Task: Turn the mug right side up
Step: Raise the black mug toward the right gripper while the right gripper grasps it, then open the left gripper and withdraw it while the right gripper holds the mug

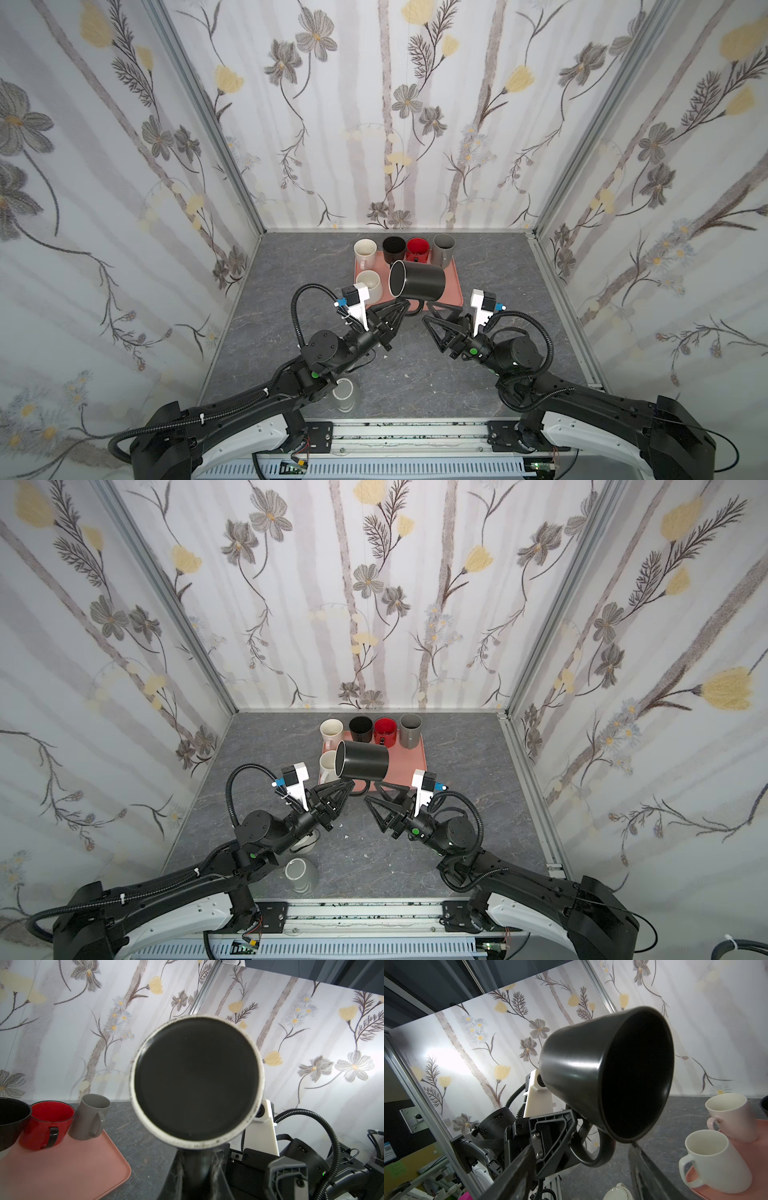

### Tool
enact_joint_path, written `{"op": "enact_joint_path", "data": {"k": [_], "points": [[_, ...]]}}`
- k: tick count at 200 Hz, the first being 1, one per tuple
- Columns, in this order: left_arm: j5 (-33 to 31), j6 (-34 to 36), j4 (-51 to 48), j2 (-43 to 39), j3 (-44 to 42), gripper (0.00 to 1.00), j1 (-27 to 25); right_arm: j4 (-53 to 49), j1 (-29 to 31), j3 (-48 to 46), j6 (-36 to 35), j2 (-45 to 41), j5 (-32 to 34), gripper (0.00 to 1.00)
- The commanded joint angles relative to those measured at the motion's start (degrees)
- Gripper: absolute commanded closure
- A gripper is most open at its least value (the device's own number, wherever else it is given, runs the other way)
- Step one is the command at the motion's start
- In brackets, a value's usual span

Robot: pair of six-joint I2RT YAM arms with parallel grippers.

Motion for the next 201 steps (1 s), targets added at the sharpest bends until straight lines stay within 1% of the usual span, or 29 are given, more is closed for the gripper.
{"op": "enact_joint_path", "data": {"k": [1, 52, 65, 76, 95, 115, 135, 150, 152, 158, 166, 171, 193, 201], "points": [[2.17, -1.08, 10.04, -0.85, -0.13, 1.0, 0.05, 8.47, -0.56, 1.17, 3.33, 1.83, -2.82, 0.31], [3.15, -1.82, 12.3, -1.03, -0.73, 1.0, 0.04, 15.95, -0.74, 4.05, 8.03, 8.06, -7.19, 0.35], [3.15, -1.77, 12.43, -1.12, -0.5, 1.0, 0.02, 18.25, -0.74, 4.36, 9.33, 9.51, -7.55, 0.39], [3.26, -1.63, 12.38, -1.03, -0.36, 1.0, 0.1, 19.58, -0.74, 4.81, 10.12, 10.58, -8.2, 0.44], [3.14, -1.74, 12.14, -0.77, -0.24, 1.0, 0.03, 21.59, -0.74, 5.19, 11.27, 12.09, -8.48, 0.58], [2.97, -1.93, 11.83, -0.44, -0.38, 1.0, 0.06, 23.25, -0.65, 5.43, 11.48, 13.38, -9.04, 0.68], [2.62, -2.22, 10.93, -0.15, -0.15, 1.0, 0.03, 23.63, -0.63, 5.44, 11.82, 13.89, -8.99, 0.83], [1.64, -2.67, 9.48, -0.47, -0.12, 1.0, 0.05, 22.46, -0.65, 5.45, 11.33, 13.27, -8.35, 0.98], [1.47, -2.74, 9.22, -0.56, -0.18, 0.98, 0.07, 22.08, -0.72, 5.45, 11.13, 13.06, -8.17, 1.0], [0.81, -2.85, 8.68, -0.82, -0.25, 0.88, 0.07, 20.16, -0.69, 5.38, 10.63, 12.29, -7.22, 1.0], [-0.71, -3.09, 7.58, -1.47, -0.59, 0.68, 0.11, 17.28, -0.73, 5.21, 9.81, 10.94, -5.65, 1.0], [-1.27, -3.06, 7.01, -1.85, -0.79, 0.59, 0.04, 15.44, -0.74, 5.11, 9.13, 10.01, -4.64, 1.0], [-3.86, -2.7, 4.63, -4.03, -1.79, 0.34, 0.06, 4.06, -0.91, 5.48, 5.35, 5.28, -0.21, 1.0], [-4.12, -2.34, 3.8, -5.01, -2.12, 0.3, 0.06, -0.32, -0.87, 5.61, 3.98, 3.53, 1.72, 1.0]]}}
